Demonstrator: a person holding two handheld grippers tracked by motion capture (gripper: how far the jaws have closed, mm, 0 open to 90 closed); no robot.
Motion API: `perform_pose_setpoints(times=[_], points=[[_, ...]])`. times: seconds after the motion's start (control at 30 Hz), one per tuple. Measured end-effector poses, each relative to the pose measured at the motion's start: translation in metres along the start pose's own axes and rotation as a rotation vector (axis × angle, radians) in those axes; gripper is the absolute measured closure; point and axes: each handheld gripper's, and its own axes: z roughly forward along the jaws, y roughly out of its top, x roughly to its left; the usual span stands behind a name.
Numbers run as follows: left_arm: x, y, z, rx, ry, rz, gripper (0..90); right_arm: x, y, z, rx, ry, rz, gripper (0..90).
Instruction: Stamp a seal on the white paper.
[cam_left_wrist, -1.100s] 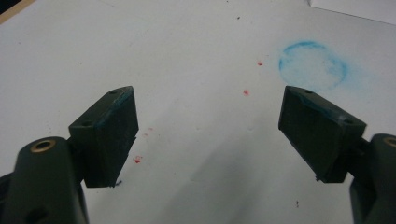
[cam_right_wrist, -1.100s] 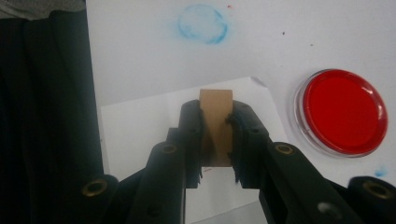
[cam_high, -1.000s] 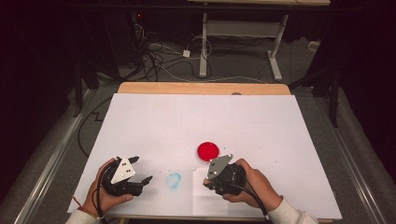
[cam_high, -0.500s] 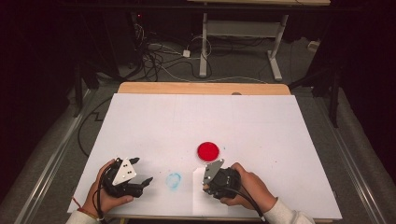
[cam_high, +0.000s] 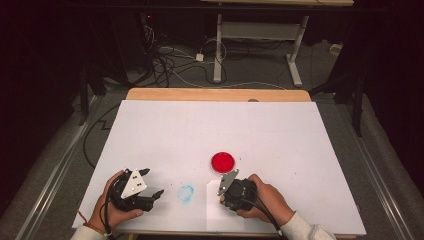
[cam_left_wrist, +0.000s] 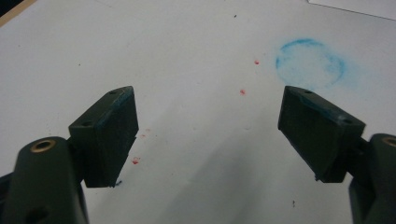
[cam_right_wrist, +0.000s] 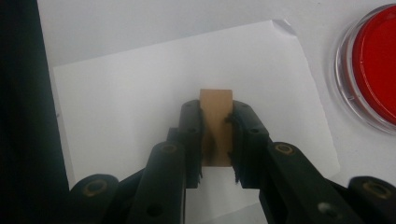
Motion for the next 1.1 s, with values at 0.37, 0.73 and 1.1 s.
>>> perform_pose_setpoints(times=[0.37,0.73,1.1], points=[[-0.0007,-0.0003,-0.0006,0.000,0.000,0.001,19.6,-0.0004,-0.0008,0.0017,0.002,0.001,0.018,76.4],[-0.0015,0.0006,-0.0001,0.000,-0.003,0.003,19.6,0.0007,-0.0014,0.0021,-0.001,-0.008,0.020,76.4],[-0.0021,0.0015,0.0016,0.006,-0.007,0.008,19.8,0.0030,0.0001,0.0026,0.012,-0.023,0.000,76.4]])
